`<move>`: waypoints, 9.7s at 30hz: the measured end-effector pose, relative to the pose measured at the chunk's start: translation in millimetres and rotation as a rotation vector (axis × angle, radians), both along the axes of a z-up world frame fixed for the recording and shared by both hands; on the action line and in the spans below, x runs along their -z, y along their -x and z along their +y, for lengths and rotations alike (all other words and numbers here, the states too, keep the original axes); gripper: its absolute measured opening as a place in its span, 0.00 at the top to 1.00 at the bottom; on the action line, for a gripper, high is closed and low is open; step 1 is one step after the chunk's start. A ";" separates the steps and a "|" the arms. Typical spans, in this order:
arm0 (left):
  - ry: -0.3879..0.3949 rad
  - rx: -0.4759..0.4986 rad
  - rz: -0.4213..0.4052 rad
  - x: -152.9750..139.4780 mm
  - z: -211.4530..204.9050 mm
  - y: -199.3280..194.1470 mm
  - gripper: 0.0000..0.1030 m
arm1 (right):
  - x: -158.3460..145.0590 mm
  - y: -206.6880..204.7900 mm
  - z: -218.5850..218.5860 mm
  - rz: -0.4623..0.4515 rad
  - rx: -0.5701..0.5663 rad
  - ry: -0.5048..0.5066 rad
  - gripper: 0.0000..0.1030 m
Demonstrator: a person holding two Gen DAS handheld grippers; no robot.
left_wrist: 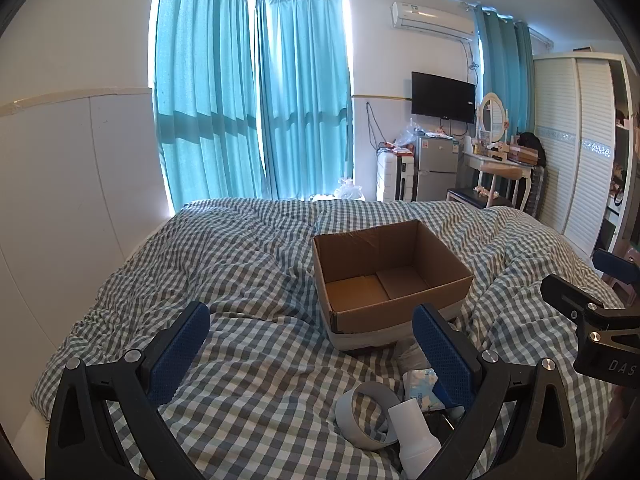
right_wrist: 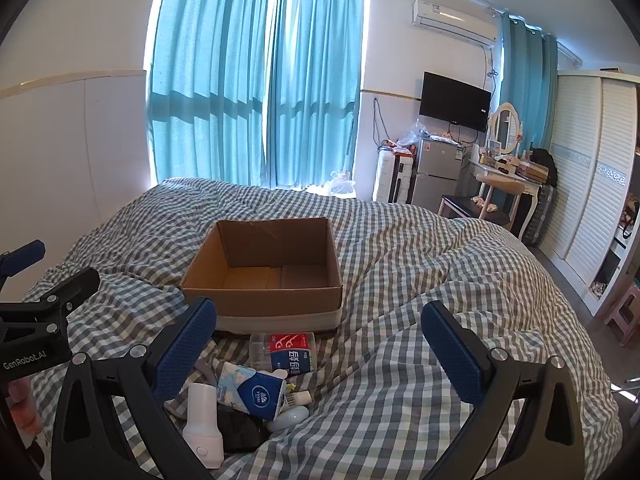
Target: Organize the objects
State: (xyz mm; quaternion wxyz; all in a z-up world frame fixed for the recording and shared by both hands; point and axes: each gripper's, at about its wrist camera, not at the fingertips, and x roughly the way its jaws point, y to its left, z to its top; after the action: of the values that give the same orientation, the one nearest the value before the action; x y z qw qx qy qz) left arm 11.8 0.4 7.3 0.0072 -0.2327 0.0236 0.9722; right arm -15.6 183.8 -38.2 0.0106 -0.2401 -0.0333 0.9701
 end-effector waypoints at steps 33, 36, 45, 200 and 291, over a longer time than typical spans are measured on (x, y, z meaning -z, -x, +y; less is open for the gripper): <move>-0.007 0.007 -0.013 1.8 -0.7 -0.4 0.00 | -1.1 -2.7 -6.6 0.005 -0.009 0.001 0.00; -0.008 0.009 -0.008 1.0 -0.6 -1.3 0.00 | -1.4 -4.1 -6.7 0.008 -0.009 0.000 0.00; -0.008 0.017 -0.002 -0.5 0.8 -2.0 0.00 | -4.9 -5.5 -9.0 0.012 -0.010 -0.002 0.00; 0.080 0.100 -0.233 9.0 47.7 169.1 0.03 | -21.5 135.1 29.8 -0.190 -0.167 -0.003 0.26; -0.099 0.337 -0.366 72.7 75.4 50.6 0.22 | 73.5 32.1 14.3 -0.280 -0.121 0.064 0.80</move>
State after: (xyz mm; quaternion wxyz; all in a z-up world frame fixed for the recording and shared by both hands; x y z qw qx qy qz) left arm -38.8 75.8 -65.5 0.1848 -0.3968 0.0130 0.8990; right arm -47.6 198.2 -111.7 -0.0602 -0.3709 -0.0179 0.9265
